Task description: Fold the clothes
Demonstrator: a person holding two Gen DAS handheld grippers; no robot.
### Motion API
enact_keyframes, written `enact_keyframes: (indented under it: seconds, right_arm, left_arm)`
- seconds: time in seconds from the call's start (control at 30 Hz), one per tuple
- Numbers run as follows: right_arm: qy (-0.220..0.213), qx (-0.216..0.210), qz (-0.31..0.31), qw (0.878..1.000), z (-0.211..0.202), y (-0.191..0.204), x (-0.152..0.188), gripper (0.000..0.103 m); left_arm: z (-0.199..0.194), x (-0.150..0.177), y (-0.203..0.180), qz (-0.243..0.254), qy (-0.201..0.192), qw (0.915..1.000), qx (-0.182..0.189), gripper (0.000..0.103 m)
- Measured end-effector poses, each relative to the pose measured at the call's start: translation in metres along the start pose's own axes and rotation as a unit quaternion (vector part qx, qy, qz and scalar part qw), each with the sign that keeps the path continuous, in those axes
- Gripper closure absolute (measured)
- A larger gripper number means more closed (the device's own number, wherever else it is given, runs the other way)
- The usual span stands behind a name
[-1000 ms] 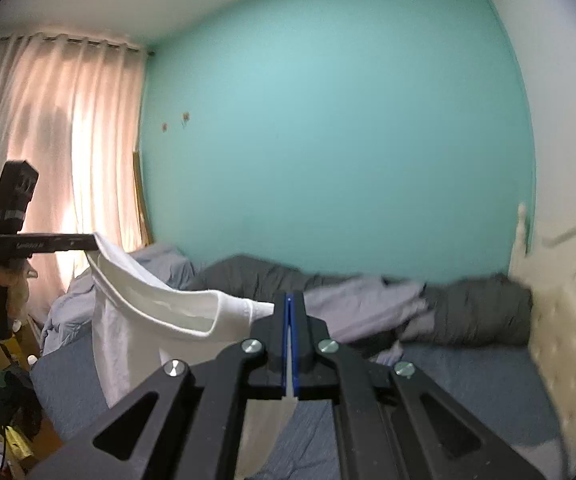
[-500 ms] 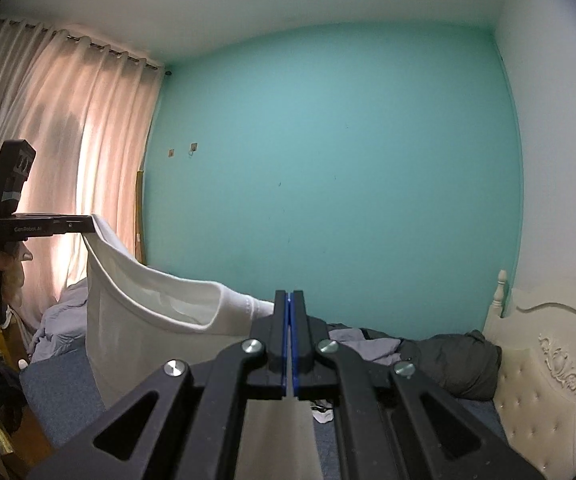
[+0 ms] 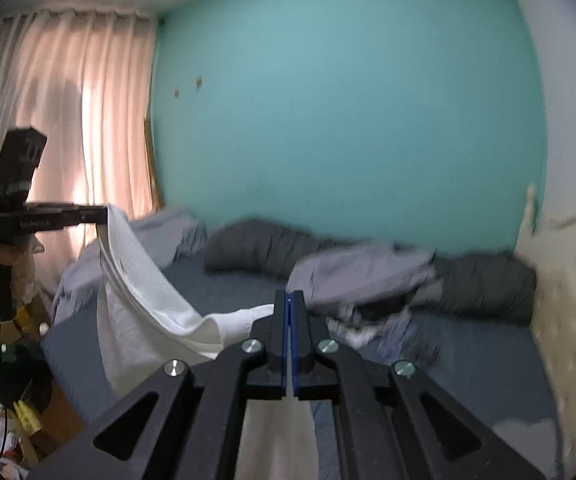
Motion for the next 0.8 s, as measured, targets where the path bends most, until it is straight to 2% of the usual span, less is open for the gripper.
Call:
enact_keyframes:
  seconds: [0.1, 0.2, 0.47, 0.6, 0.8]
  right_arm:
    - [0.044, -0.009, 0.027, 0.999, 0.037, -0.01, 0.058, 0.102]
    - [0.093, -0.013, 0.037, 0.995, 0.067, -0.015, 0.116, 0.102]
    - [0.219, -0.013, 0.06, 0.974, 0.136, -0.024, 0.254, 0.102]
    - [0.259, -0.015, 0.072, 0.963, 0.155, -0.027, 0.301, 0.102]
    - [0.351, -0.008, 0.058, 0.935, 0.173, -0.03, 0.368, 0.102]
  left_arm:
    - [0.048, 0.044, 0.005, -0.017, 0.04, 0.999, 0.008, 0.099]
    - [0.08, 0.088, 0.005, -0.016, 0.073, 0.9971, 0.012, 0.099]
    - [0.151, 0.211, 0.008, -0.028, 0.161, 0.9863, 0.022, 0.099]
    - [0.174, 0.262, 0.008, -0.036, 0.196, 0.9795, 0.028, 0.099]
    - [0.197, 0.32, 0.009, -0.043, 0.238, 0.9698, 0.034, 0.099]
Point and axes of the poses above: each gripper's, at about its wrist camera, not at the fingertips, and z roughly the way its jaws point, y to its left, x to its underside, the point moved 6 cm from there along z, roughly the way its jaws point, and after that the axes turned 5 degrees about -y, right-handed, at the moved point
